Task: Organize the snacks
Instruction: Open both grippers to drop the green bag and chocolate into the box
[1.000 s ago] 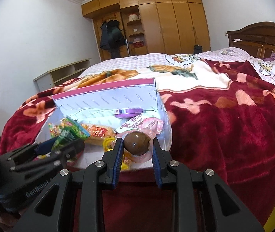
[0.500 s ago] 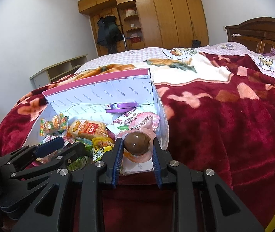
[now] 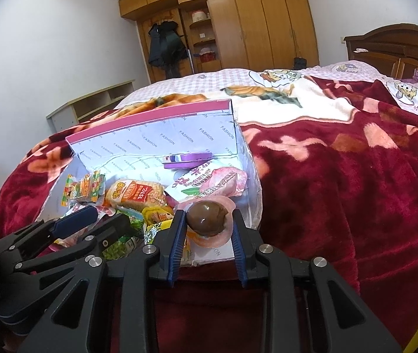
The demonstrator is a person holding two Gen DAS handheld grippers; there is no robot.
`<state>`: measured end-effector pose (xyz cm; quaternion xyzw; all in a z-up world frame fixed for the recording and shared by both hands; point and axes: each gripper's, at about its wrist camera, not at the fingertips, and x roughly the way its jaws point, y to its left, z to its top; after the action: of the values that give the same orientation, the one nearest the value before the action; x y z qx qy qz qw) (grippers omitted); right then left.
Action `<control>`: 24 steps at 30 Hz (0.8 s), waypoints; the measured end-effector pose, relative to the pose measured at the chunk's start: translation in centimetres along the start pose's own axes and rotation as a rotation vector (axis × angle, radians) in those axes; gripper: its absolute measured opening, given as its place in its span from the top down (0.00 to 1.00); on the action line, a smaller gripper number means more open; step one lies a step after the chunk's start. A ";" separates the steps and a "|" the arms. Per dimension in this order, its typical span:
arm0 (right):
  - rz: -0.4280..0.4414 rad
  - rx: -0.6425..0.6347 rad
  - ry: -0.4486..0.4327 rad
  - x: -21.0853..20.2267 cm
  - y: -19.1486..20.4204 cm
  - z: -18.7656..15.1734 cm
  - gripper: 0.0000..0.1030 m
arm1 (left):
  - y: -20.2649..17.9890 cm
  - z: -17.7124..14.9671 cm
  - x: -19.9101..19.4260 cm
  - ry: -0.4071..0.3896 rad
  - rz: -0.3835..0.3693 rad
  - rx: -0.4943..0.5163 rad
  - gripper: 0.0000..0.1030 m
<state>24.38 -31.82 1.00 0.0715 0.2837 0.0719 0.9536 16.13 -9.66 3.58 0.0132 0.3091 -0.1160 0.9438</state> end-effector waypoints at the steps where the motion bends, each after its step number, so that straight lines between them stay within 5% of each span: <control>1: 0.000 0.001 0.001 0.0 0.0 0.0 0.70 | 0.0 0.0 0.0 0.000 0.000 0.000 0.52; 24: 0.035 0.008 -0.038 -1.5 0.9 0.4 0.46 | 1.4 0.3 -2.5 -0.045 0.032 -0.043 0.37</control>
<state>23.28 -31.22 2.28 0.0817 0.2646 0.0860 0.9570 14.72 -7.80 5.24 -0.0049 0.2901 -0.0945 0.9523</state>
